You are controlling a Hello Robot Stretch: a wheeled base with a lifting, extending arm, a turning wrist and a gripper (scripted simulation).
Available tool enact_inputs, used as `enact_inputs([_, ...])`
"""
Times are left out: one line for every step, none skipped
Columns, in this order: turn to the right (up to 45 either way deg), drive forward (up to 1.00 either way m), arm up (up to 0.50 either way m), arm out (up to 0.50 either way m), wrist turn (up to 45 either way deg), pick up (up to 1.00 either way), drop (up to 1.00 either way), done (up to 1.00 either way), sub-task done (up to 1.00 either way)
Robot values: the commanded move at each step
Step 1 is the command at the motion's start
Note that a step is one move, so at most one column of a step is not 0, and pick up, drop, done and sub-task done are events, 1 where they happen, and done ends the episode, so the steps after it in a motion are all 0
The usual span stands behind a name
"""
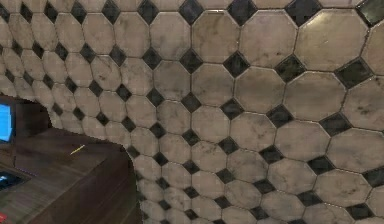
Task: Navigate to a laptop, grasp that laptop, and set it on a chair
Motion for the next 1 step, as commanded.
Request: enact_inputs([0.0,0.0,-0.3,0.0,0.0,0.0,0.0,0.0,0.0])
